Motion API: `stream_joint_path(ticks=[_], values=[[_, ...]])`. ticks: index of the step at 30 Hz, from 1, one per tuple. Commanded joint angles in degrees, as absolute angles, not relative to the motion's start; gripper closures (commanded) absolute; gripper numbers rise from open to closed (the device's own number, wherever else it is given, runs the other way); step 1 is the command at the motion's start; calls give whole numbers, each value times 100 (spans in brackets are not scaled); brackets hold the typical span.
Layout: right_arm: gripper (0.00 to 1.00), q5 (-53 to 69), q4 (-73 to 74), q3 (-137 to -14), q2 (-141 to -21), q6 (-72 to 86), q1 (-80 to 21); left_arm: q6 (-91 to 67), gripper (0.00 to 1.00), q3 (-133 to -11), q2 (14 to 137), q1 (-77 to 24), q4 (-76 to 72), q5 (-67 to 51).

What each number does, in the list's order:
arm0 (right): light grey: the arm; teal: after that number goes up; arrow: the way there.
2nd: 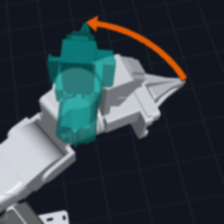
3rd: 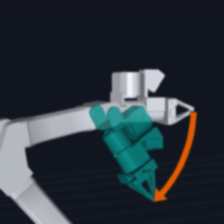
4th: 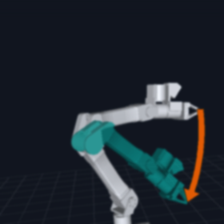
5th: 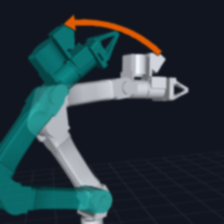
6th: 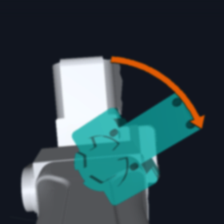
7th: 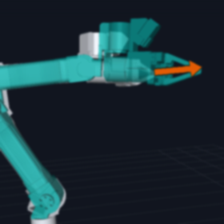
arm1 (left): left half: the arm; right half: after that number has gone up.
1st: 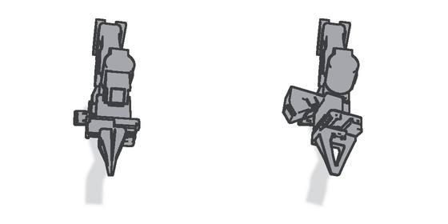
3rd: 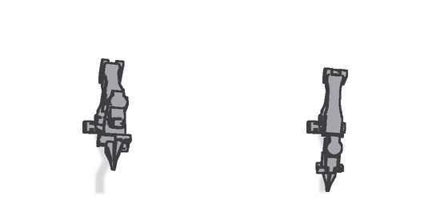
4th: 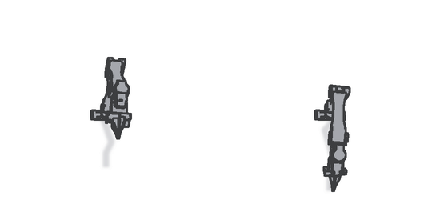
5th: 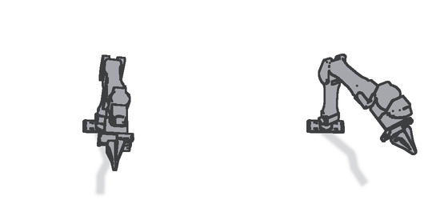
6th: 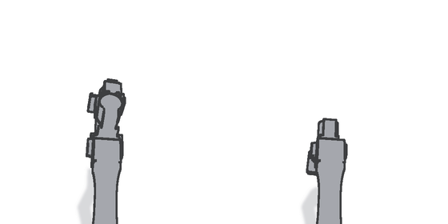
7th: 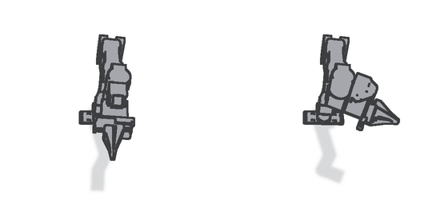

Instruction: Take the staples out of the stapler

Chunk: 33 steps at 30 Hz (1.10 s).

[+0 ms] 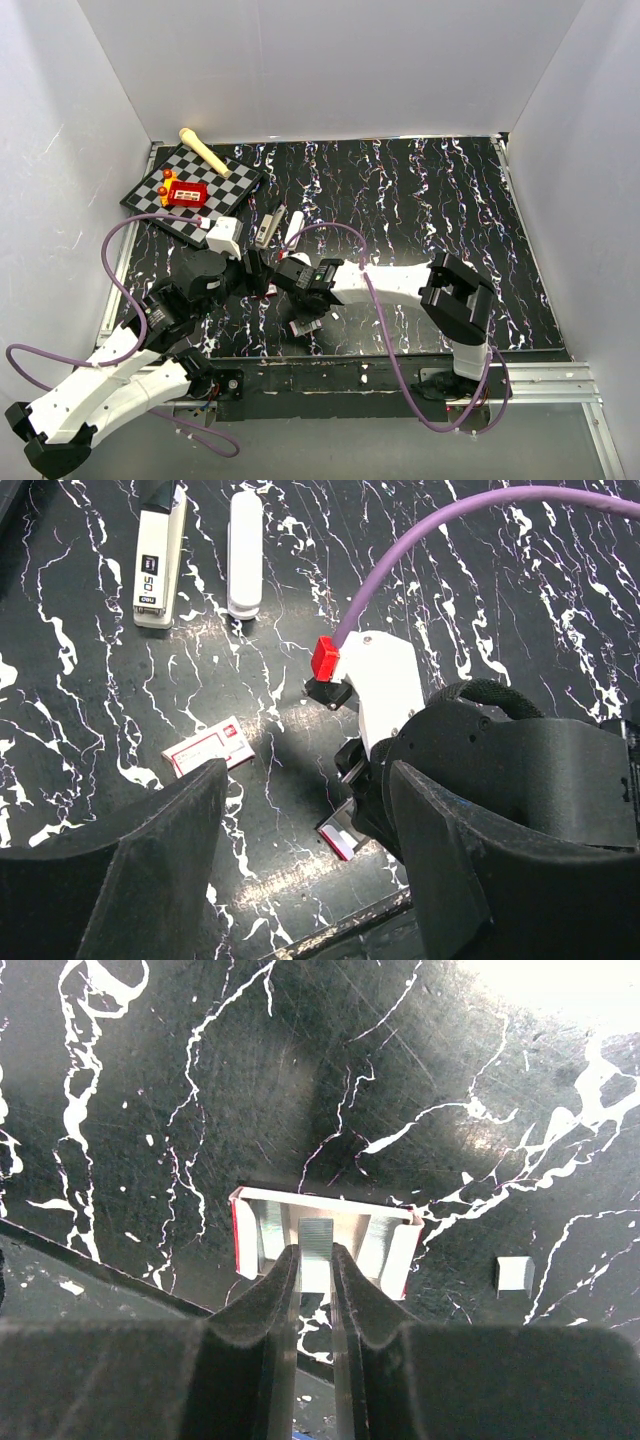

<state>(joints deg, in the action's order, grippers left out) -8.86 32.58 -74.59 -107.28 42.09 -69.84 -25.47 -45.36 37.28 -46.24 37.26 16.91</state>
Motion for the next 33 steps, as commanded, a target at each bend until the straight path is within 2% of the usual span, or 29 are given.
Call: stream_joint_path(ticks=[1, 17, 33], values=[[80, -958, 3313, -7743, -10854, 4280, -7014, -2531, 34, -4491, 3665, -4614, 3639, 1635], [75, -1037, 3401, -7875, -10942, 4280, -7014, -2531, 34, -4491, 3639, -4614, 3621, 1600], [64, -1090, 3279, -7761, -10802, 4219, -7014, -2531, 34, -4491, 3691, -4614, 3621, 1608]])
